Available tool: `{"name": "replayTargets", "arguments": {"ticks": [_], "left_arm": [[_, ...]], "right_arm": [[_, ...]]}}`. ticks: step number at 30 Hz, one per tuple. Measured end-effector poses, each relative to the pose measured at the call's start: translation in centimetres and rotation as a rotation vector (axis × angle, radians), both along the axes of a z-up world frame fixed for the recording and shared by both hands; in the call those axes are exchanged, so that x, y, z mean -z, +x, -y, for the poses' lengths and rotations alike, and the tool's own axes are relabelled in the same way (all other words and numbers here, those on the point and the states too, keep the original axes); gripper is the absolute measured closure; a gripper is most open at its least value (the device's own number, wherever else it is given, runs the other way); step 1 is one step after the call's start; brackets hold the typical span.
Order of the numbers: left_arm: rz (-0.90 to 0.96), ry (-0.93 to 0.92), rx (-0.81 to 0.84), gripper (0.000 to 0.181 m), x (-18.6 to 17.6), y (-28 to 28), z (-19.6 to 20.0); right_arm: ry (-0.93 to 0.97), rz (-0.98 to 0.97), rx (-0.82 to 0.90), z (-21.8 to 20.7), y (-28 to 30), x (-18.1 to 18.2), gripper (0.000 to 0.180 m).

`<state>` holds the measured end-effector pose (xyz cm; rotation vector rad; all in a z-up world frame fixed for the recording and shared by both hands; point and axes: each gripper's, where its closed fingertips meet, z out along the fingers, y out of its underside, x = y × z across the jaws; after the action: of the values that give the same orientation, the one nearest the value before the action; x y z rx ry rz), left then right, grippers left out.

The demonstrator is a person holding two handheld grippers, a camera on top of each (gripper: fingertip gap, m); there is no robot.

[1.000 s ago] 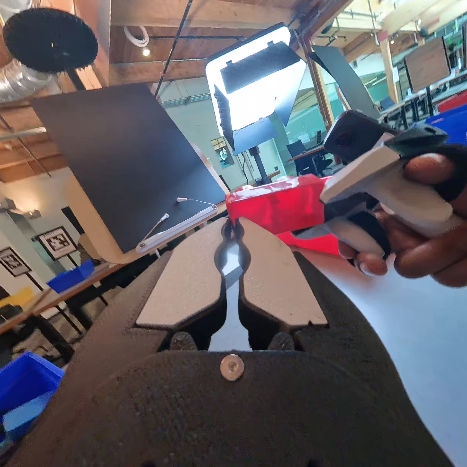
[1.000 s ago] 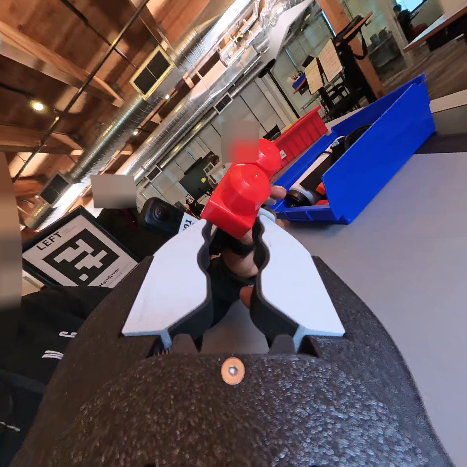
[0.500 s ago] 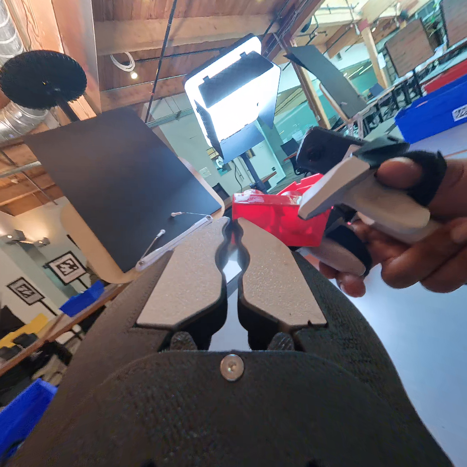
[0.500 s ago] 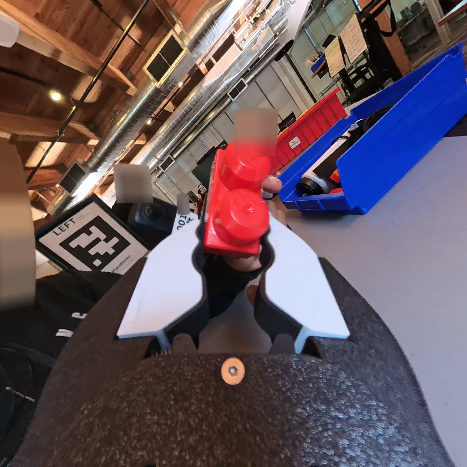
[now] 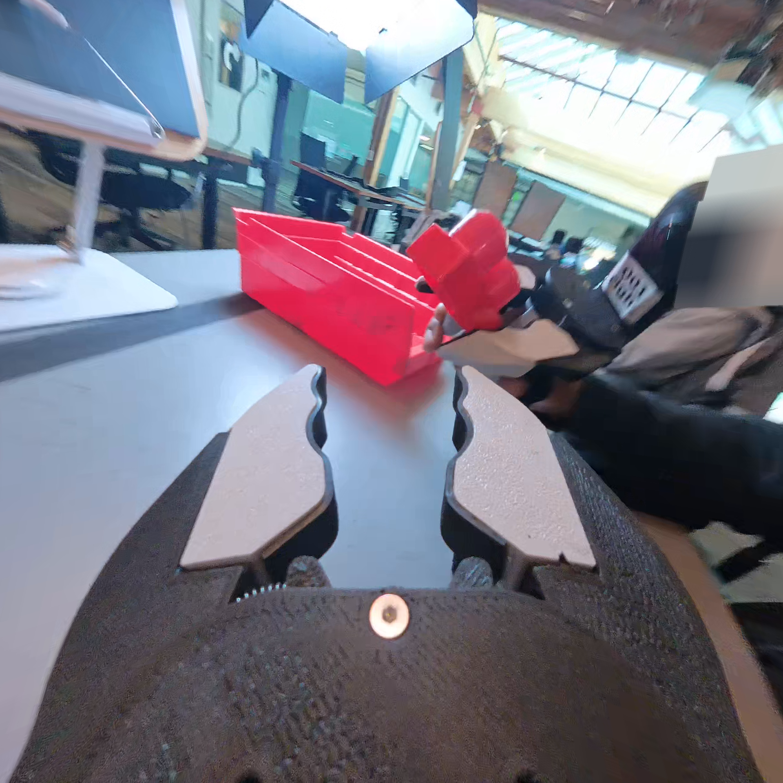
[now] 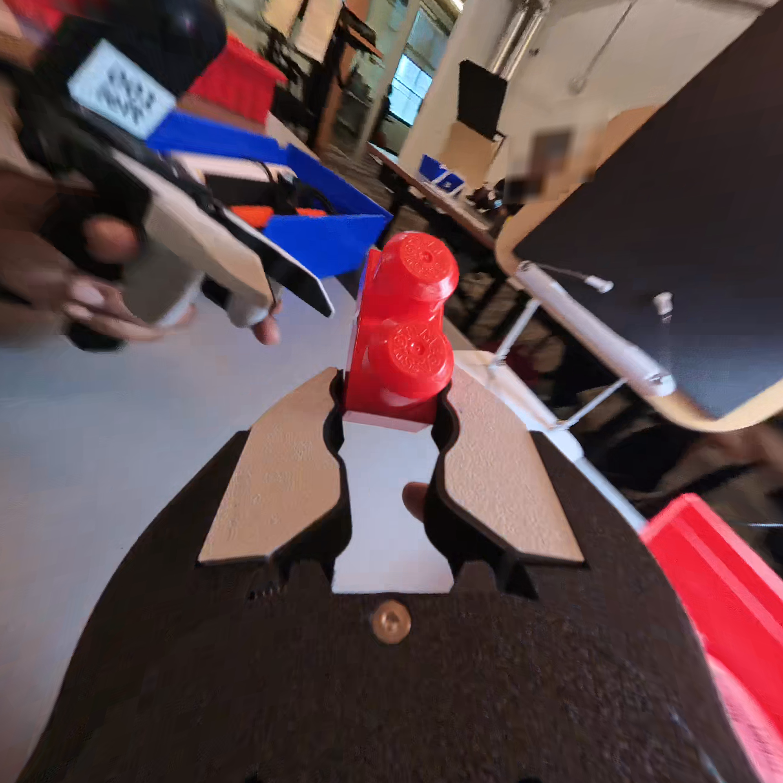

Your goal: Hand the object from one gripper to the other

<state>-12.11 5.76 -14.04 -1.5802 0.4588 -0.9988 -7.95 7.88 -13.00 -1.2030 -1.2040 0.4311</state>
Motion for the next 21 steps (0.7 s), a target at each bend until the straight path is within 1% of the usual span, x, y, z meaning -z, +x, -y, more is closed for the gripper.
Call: {"name": "replayTargets", "arguments": {"ticks": [2, 5, 8, 10, 12, 13, 15, 17, 18, 19, 20, 21], "left_arm": [[0.023, -0.033, 0.056, 0.121, 0.2, 1.0, 0.5], [-0.035, -0.013, 0.115, 0.119, 0.6, 2.7, 1.5], [-0.126, 0.067, 0.161, 0.141, 0.9, 3.6, 2.7], [-0.139, 0.087, 0.171, 0.147, 0.9, 3.7, 2.9], [-0.098, 0.078, 0.199, 0.151, 0.7, 3.7, 3.1], [-0.069, 0.087, 0.197, 0.148, 0.3, 3.6, 3.1], [-0.032, 0.07, 0.194, 0.138, -0.2, 3.4, 3.0], [0.025, 0.019, 0.215, 0.122, -0.8, 3.4, 3.1], [0.053, 0.0, 0.224, 0.118, -1.0, 3.4, 3.1], [0.049, -0.017, 0.214, 0.117, -0.8, 3.4, 2.9], [0.009, -0.024, 0.197, 0.123, -0.2, 3.5, 2.7], [-0.035, -0.017, 0.194, 0.125, 0.3, 3.6, 2.7]], "right_arm": [[0.167, 0.091, 0.02, 0.4, -0.3, 0.9, 0.14], [0.388, 0.201, 0.01, 2.1, -1.8, 1.8, 0.14], [0.558, 0.245, 0.039, 2.7, -2.1, 1.5, 0.14], [0.606, 0.243, 0.038, 2.9, -1.9, 1.3, 0.14], [0.602, 0.239, 0.039, 2.8, -1.7, 1.4, 0.14], [0.589, 0.229, 0.044, 2.6, -1.6, 1.3, 0.14], [0.586, 0.234, 0.051, 2.3, -1.5, 1.4, 0.14], [0.633, 0.281, 0.058, 2.3, -1.6, 1.9, 0.14], [0.649, 0.296, 0.066, 2.3, -1.7, 2.2, 0.14], [0.655, 0.303, 0.068, 2.4, -1.9, 2.4, 0.14], [0.66, 0.307, 0.066, 2.5, -2.1, 2.5, 0.14], [0.659, 0.327, 0.078, 2.4, -2.1, 2.7, 0.14]]}}
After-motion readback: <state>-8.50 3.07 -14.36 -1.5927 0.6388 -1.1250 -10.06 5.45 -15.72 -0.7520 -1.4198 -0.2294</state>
